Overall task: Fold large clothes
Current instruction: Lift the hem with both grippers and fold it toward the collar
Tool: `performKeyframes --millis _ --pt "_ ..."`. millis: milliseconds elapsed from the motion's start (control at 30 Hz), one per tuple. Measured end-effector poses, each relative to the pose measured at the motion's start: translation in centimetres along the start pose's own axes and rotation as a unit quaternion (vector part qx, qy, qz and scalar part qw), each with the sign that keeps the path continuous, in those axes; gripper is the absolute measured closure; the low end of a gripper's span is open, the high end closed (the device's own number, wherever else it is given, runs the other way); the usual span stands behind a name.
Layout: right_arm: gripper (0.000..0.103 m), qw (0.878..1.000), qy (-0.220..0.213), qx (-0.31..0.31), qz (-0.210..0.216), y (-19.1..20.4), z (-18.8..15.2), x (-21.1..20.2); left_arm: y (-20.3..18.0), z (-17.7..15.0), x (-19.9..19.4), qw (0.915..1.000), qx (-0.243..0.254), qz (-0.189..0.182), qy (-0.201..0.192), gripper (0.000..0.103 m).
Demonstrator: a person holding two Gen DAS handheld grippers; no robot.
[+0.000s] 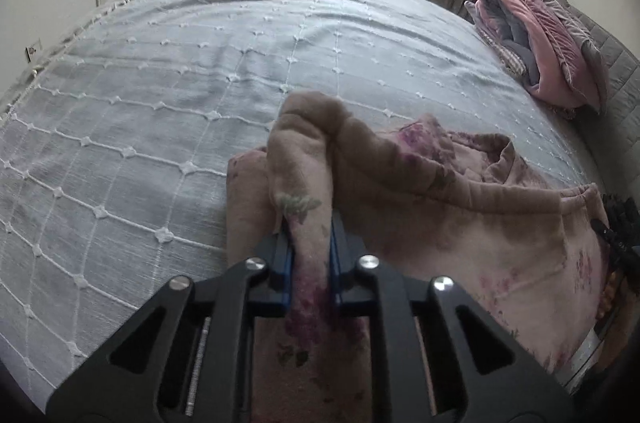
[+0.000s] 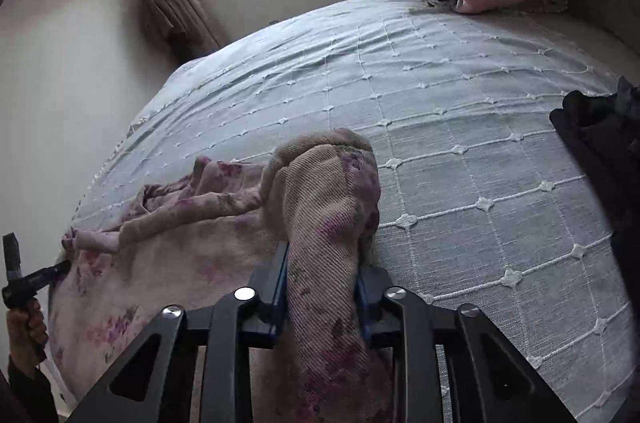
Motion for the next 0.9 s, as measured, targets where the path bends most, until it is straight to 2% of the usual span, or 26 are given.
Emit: performKeyframes --millis 133,233,333,400,433,533,600,700,733,800,900 --pt "0.088 0.997 -0.076 0.007 -0.002 -0.2 1.7 -5.2 -2.0 2.7 -5.0 0.9970 0.020 -0.013 -0.074 0.090" --pt "0.089 0.993 -0.120 0.014 0.006 1.1 4.8 -8.6 -3.4 6.0 -7.8 0.9928 0.014 -0.016 -0.118 0.091" --pt "0.090 0.988 -0.151 0.017 0.011 2.8 8.2 -10.0 -3.8 9.7 -8.3 0.9896 -0.006 -0.010 -0.144 0.091" --pt "0.090 0.987 -0.158 0.021 0.005 3.3 10.5 -9.4 -3.9 11.5 -6.5 0.9894 -0.015 0.008 -0.144 0.091" --pt "0.090 0.987 -0.155 0.032 0.006 3.1 11.5 -8.5 -3.6 12.5 -4.6 0.9901 -0.018 0.030 -0.136 0.091" --pt "0.090 0.989 -0.129 0.068 -0.003 2.1 12.9 -4.0 -2.3 12.5 2.5 0.9928 -0.038 0.076 -0.084 0.091" --pt "0.090 0.991 -0.094 0.090 -0.019 1.2 12.3 0.4 -0.8 11.2 7.2 0.9915 -0.048 0.112 -0.046 0.091" --pt "0.090 0.993 -0.022 0.091 -0.072 0.2 9.6 8.1 1.6 8.3 12.2 0.9861 -0.065 0.153 -0.005 0.090" --pt "0.090 0.992 -0.002 0.096 -0.083 -0.3 8.5 10.1 2.2 7.7 13.1 0.9851 -0.073 0.156 -0.004 0.090" --pt "0.089 0.989 0.015 0.127 -0.076 -1.7 6.9 12.1 2.5 7.4 13.2 0.9845 -0.077 0.157 -0.016 0.090" --pt "0.089 0.986 0.010 0.156 -0.060 -3.0 6.1 12.6 2.2 7.5 13.0 0.9835 -0.071 0.164 -0.031 0.090"
Point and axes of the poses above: each gripper's, at about its wrist camera, not at the fingertips, and x roughly the way its jaws point, y to its left, z to its top, the point moved 6 cm from there along x, roughly the way its jaws point, and after that the axes turned 11 degrees about -z, right-handed, at the moved point
